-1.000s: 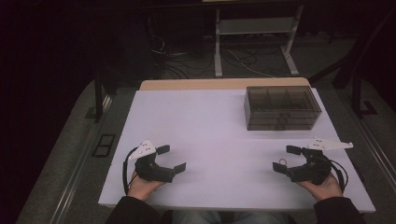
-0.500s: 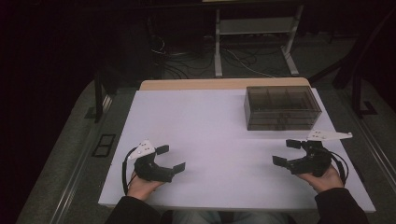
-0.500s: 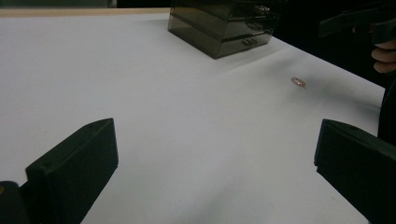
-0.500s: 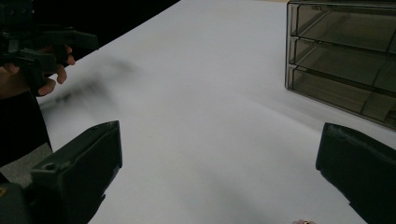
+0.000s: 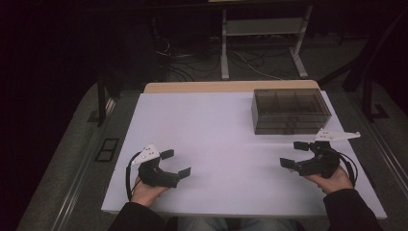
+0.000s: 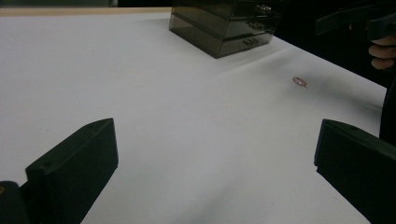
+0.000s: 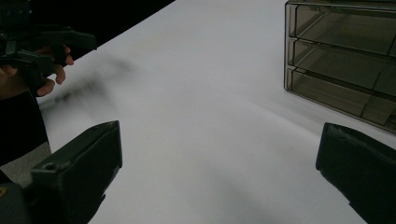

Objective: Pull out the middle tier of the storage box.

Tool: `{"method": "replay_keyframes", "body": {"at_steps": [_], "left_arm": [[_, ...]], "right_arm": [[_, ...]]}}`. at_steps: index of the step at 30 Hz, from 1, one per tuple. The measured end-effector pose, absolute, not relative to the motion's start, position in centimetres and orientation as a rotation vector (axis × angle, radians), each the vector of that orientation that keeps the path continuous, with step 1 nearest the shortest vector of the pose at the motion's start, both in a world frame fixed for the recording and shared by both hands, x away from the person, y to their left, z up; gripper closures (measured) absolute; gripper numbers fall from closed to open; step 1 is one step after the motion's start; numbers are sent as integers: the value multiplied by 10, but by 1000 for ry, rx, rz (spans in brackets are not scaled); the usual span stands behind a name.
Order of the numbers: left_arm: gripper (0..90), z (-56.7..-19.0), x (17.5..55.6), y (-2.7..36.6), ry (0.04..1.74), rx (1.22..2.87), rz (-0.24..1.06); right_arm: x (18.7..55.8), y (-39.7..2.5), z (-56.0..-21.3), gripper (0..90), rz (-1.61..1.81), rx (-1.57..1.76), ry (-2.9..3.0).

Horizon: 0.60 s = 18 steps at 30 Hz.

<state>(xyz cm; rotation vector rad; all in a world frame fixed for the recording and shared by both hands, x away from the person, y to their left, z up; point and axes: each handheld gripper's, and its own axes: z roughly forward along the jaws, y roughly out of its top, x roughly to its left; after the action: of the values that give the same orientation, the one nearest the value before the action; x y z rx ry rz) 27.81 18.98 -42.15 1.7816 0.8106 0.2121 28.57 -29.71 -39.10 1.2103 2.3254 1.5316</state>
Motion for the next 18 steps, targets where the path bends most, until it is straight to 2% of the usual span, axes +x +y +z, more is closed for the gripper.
{"method": "replay_keyframes", "body": {"at_steps": [18], "left_arm": [[0,-422,278,189,807,1783,214]], "right_arm": [[303,-301,-399,0,1513,1270,2330]]}}
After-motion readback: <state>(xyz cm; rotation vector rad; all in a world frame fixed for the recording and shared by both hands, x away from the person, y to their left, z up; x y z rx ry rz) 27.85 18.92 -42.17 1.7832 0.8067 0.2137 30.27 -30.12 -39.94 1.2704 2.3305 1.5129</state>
